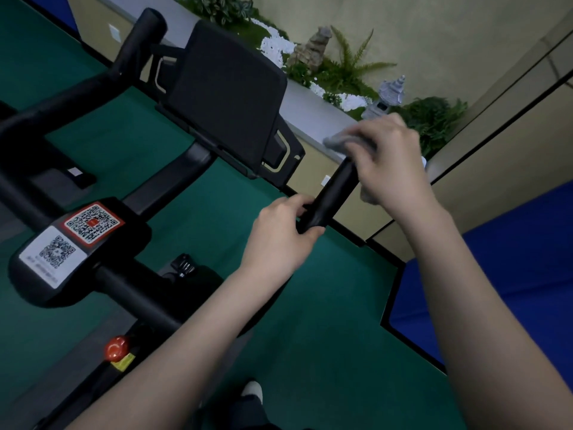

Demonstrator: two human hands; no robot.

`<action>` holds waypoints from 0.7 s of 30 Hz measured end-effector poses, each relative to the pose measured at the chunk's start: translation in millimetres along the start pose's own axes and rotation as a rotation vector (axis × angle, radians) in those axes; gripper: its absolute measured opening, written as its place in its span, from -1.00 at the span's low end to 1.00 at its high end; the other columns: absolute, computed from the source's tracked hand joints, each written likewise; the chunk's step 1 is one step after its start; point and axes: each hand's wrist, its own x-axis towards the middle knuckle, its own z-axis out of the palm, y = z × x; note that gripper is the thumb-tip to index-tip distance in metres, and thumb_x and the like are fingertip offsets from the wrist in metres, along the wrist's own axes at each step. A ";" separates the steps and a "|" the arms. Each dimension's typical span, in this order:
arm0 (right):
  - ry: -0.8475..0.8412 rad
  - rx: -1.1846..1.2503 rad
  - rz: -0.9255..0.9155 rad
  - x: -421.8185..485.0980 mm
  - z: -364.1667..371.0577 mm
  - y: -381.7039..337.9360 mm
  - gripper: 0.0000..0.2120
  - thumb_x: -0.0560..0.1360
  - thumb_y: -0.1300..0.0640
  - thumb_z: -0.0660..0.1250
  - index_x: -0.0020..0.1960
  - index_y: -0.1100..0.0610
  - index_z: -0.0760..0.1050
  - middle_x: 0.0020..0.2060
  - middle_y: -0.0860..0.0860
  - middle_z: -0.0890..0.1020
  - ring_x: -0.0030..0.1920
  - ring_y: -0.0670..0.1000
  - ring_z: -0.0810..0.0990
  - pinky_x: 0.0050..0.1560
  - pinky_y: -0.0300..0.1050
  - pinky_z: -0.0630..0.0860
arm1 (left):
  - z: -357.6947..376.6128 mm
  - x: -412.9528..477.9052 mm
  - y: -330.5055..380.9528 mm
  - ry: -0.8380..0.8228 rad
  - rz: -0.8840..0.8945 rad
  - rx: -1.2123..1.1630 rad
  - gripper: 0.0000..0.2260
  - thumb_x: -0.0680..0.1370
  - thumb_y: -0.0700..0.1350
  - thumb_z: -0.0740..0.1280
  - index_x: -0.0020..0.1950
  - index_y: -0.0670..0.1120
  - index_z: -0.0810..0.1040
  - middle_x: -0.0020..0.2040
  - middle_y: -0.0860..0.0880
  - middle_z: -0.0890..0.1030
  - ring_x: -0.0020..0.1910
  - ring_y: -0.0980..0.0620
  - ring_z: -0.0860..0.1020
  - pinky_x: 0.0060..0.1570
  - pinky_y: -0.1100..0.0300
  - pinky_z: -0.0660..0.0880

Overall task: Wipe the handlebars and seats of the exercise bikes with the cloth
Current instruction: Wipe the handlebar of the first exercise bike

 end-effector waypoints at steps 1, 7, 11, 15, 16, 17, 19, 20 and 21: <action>0.043 0.046 0.079 3.8 -0.2 6.8 -0.85 0.55 0.19 0.28 -0.04 0.12 0.63 -0.17 -0.12 0.57 -0.01 -0.04 0.46 -0.09 -0.36 0.27 | 0.3 0.0 -0.4 0.001 -0.003 -0.004 -0.63 0.46 -0.03 0.45 0.26 0.06 0.53 0.05 0.05 0.57 0.02 0.06 0.52 -0.01 0.29 0.38; 0.165 1.029 0.552 -24.6 21.2 32.0 -0.88 0.61 0.27 0.19 -0.03 0.15 0.49 -0.14 0.03 0.62 -0.13 -0.05 0.60 -0.06 -0.21 0.52 | 2.6 0.0 -1.3 0.009 -0.027 -0.058 -0.63 0.45 -0.05 0.46 0.24 0.09 0.54 0.03 0.05 0.58 0.00 0.07 0.53 -0.03 0.25 0.41; 0.245 1.334 0.692 -53.1 47.4 25.3 -0.89 0.60 0.27 0.19 -0.04 0.16 0.47 -0.22 0.00 0.64 -0.23 -0.09 0.60 -0.18 -0.21 0.53 | 2.6 0.4 -2.9 0.006 -0.031 -0.071 -0.62 0.44 -0.06 0.47 0.24 0.11 0.55 0.03 0.07 0.59 -0.02 0.12 0.52 -0.13 0.39 0.31; 0.317 1.427 0.743 -50.4 56.8 18.0 -0.89 0.60 0.30 0.19 -0.02 0.19 0.49 -0.23 0.01 0.66 -0.22 -0.07 0.63 -0.17 -0.18 0.56 | 1.1 1.5 -2.5 0.005 -0.009 -0.068 -0.62 0.44 -0.07 0.47 0.24 0.08 0.55 0.05 0.04 0.60 0.00 0.10 0.53 -0.18 0.44 0.29; 0.340 1.417 0.740 -50.3 57.5 16.9 -0.88 0.60 0.32 0.19 -0.02 0.19 0.48 -0.24 0.01 0.67 -0.22 -0.07 0.64 -0.19 -0.19 0.57 | 0.8 1.9 -2.5 0.003 -0.006 -0.062 -0.62 0.44 -0.07 0.47 0.24 0.08 0.55 0.06 0.04 0.60 -0.01 0.12 0.52 -0.18 0.46 0.32; 0.353 1.401 0.739 -52.1 58.6 15.0 -0.88 0.59 0.33 0.19 -0.02 0.19 0.48 -0.23 0.00 0.67 -0.22 -0.08 0.64 -0.19 -0.19 0.57 | 0.6 2.0 -2.5 0.002 -0.003 -0.056 -0.62 0.44 -0.07 0.47 0.24 0.08 0.55 0.06 0.04 0.60 -0.02 0.14 0.52 -0.18 0.52 0.33; 0.345 1.355 0.744 -61.8 63.8 9.6 -0.88 0.58 0.34 0.21 -0.04 0.19 0.49 -0.24 -0.02 0.69 -0.20 -0.08 0.65 -0.18 -0.20 0.58 | 0.0 1.7 -2.3 0.001 0.006 -0.042 -0.62 0.44 -0.07 0.48 0.24 0.07 0.55 0.06 0.04 0.60 -0.04 0.15 0.51 -0.18 0.62 0.31; 0.338 1.338 0.748 -68.2 67.6 6.8 -0.87 0.58 0.34 0.21 -0.05 0.18 0.49 -0.24 -0.03 0.69 -0.20 -0.08 0.66 -0.18 -0.21 0.58 | -0.1 1.7 -2.0 0.002 0.012 -0.034 -0.62 0.44 -0.07 0.47 0.25 0.07 0.55 0.06 0.03 0.61 -0.04 0.15 0.52 -0.18 0.61 0.31; 0.336 1.330 0.751 -74.1 71.5 4.0 -0.86 0.58 0.35 0.22 -0.06 0.17 0.49 -0.24 -0.04 0.69 -0.19 -0.08 0.66 -0.15 -0.20 0.58 | -0.3 1.6 -1.8 0.003 0.019 -0.027 -0.61 0.44 -0.07 0.47 0.25 0.07 0.54 0.06 0.03 0.61 -0.03 0.15 0.52 -0.17 0.57 0.32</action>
